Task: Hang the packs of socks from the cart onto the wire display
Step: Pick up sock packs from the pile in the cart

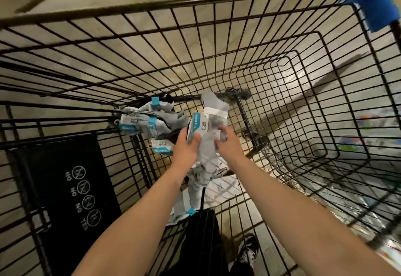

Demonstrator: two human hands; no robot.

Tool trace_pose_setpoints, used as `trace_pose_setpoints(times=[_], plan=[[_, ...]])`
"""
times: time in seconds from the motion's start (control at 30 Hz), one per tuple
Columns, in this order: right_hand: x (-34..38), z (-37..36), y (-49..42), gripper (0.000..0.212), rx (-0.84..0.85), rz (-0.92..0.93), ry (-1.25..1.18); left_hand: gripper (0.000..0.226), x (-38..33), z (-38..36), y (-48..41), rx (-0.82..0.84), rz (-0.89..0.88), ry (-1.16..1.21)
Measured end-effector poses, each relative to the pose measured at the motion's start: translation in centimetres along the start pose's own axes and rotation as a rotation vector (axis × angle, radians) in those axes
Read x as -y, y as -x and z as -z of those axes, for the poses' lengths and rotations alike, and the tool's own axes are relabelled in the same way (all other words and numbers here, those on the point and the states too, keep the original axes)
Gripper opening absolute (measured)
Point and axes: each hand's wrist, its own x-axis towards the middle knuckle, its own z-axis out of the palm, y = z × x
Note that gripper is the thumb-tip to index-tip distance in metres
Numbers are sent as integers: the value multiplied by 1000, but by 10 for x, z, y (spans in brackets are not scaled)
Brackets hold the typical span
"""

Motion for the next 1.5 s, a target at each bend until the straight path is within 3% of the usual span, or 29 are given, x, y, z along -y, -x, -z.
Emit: trace_pose_setpoints(times=[0.07, 0.2, 0.27, 0.37, 0.47, 0.57, 0.67, 0.77, 0.9, 1.07, 1.17, 1.23, 1.3, 1.4, 1.5], plan=[[36, 9, 38, 38, -45, 40, -20, 36, -1, -3, 2, -7, -1, -29], [60, 22, 62, 49, -181, 41, -73, 34, -6, 2, 9, -57, 2, -52], [66, 29, 71, 37, -226, 101, -73, 33, -8, 9, 11, -82, 1, -52], [71, 40, 83, 24, -174, 148, -104, 29, -15, 17, 15, -110, 7, -58], [73, 49, 95, 39, -19, 170, -163, 27, -23, 19, 25, -90, -23, -43], [81, 56, 104, 53, 60, 212, -19, 22, -33, 20, 33, -75, -28, -2], [97, 64, 118, 35, -141, 248, 32, 21, -47, 21, 43, -61, -25, 10], [108, 75, 135, 32, -273, 232, -99, 23, -60, 23, 57, -48, -41, 52], [118, 95, 167, 26, -188, 171, -327, 35, -83, 20, 85, -12, -90, 64], [131, 122, 219, 20, -198, 226, -450, 15, -118, 10, 122, 34, -140, 10], [134, 137, 252, 3, -216, 242, -508, 21, -135, 0, 148, 68, -176, 0], [130, 148, 270, 6, -216, 244, -525, 24, -143, -6, 168, 67, -203, -1], [125, 156, 287, 23, -217, 243, -534, 26, -150, -12, 188, 69, -249, -34], [117, 173, 317, 20, -246, 286, -576, 33, -157, -23, 215, 67, -310, -98], [101, 192, 351, 31, -345, 397, -450, 31, -170, -40, 247, 53, -404, -200]])
